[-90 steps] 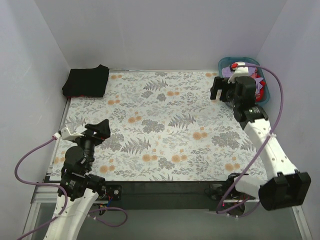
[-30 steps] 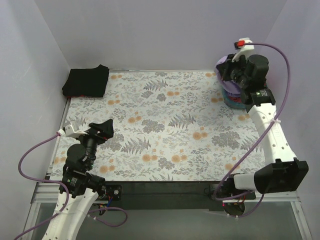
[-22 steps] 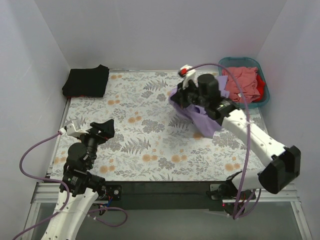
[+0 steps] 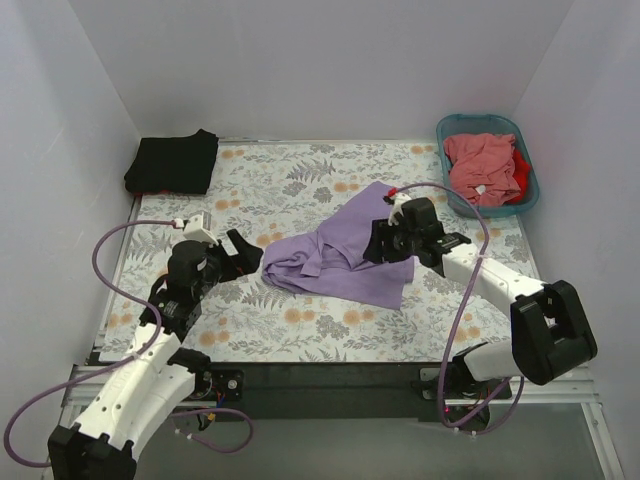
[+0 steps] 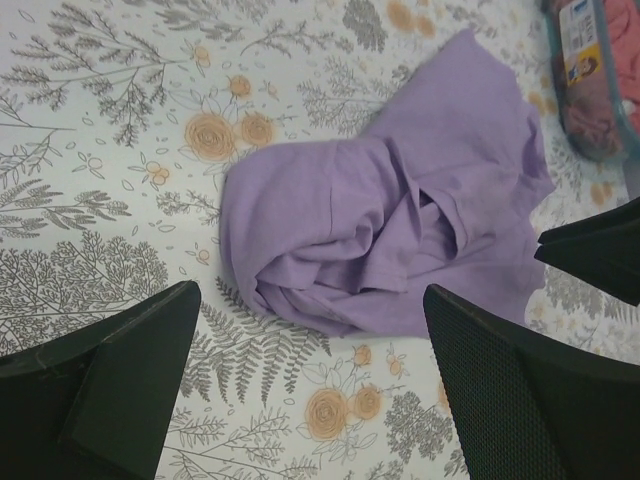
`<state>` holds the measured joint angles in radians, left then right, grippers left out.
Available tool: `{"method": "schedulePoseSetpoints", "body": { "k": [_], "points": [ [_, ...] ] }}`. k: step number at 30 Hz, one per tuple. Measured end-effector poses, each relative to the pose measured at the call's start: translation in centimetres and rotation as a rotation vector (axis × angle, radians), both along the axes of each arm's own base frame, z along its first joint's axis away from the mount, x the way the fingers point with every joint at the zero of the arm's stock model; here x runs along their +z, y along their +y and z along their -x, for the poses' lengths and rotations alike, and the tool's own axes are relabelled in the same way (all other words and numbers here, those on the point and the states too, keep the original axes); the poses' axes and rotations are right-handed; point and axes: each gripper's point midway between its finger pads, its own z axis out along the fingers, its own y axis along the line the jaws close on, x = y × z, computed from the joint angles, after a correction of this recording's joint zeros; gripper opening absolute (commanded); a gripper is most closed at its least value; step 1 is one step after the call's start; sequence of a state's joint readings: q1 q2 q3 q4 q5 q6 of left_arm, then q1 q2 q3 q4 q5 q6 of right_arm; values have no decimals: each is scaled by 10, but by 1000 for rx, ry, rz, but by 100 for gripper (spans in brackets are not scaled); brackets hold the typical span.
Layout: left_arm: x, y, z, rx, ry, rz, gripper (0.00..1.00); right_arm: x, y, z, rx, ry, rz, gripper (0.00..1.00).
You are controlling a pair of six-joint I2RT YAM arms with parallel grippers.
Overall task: Fold and stack the t-shirts
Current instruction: Move the tshirt to the center of the board
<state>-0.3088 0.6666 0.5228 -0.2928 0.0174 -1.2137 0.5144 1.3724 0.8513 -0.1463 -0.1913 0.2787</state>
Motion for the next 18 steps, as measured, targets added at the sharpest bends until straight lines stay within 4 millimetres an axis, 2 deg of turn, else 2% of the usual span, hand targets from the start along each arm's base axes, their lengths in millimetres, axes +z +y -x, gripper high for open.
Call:
{"method": "schedulePoseSetpoints", "body": {
  "k": [1, 3, 6, 9, 18],
  "points": [
    [-4, -2, 0, -13, 12, -8, 94, -15, -13, 3, -56, 51, -19, 59],
    [-10, -4, 0, -36, 32, -29, 93, -40, -23, 13, -129, 130, -56, 59],
    [-10, -4, 0, -54, 20, -50, 94, -55, -24, 22, -189, 186, -114, 58],
    [-6, -4, 0, -59, -4, -56, 93, -52, -23, 11, -257, 174, -182, 57],
    [4, -3, -1, -62, -53, -54, 93, -28, -39, -37, -452, 40, -310, 56]
  ]
}}
